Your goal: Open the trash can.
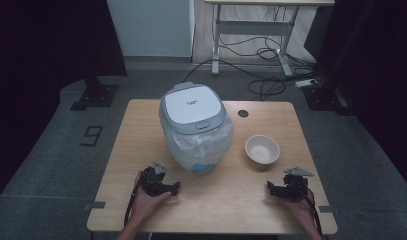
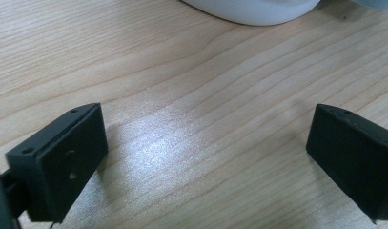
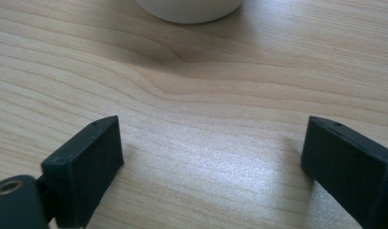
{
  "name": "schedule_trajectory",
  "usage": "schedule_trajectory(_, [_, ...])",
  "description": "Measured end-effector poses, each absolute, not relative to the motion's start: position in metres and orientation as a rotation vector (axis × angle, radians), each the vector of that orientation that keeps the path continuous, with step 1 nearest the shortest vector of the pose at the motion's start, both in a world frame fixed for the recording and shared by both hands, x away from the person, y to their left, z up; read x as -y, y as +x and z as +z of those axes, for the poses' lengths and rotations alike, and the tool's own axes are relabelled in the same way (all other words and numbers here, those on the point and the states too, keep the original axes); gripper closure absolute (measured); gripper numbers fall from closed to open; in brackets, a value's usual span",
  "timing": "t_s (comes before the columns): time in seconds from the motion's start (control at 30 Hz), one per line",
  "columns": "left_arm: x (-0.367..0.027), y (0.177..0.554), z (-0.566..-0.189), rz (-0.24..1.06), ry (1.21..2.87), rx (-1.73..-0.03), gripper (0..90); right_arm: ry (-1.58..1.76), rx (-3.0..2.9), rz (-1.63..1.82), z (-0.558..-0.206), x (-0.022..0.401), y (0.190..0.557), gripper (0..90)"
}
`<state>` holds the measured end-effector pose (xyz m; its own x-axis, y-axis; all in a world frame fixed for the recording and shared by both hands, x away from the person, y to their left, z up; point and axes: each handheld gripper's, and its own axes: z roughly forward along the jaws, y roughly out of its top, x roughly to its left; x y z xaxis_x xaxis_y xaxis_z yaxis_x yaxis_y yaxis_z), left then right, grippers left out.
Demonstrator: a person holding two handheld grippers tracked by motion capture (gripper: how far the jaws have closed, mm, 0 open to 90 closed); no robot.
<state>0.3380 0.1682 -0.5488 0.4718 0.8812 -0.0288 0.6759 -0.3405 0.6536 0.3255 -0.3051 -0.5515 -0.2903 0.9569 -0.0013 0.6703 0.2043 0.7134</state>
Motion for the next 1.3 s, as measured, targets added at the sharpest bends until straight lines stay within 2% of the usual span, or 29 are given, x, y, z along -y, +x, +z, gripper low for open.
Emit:
schedule_trajectory(0.1, [-0.170, 0.337, -0.548, 0.456, 2.106, -1.294, 7.0, 1.524, -2.036, 0.842, -0.552, 0.305, 0.328, 0.9])
schedule_trajectory(0.7, [-0.173, 0.332, -0.544, 0.488, 2.091, -1.303, 16.1, 1.524, -2.036, 0.840, -0.552, 0.305, 0.328, 0.7])
schedule_trajectory(1.1, [-0.171, 0.317, -0.528, 0.564, 2.031, -1.232, 37.7, 1.524, -2.036, 0.841, -0.552, 0.305, 0.329, 0.8])
schedule_trajectory(1.3, [-0.168, 0.314, -0.525, 0.551, 2.021, -1.213, 37.5, 1.524, -2.036, 0.840, -0.552, 0.305, 0.329, 0.7])
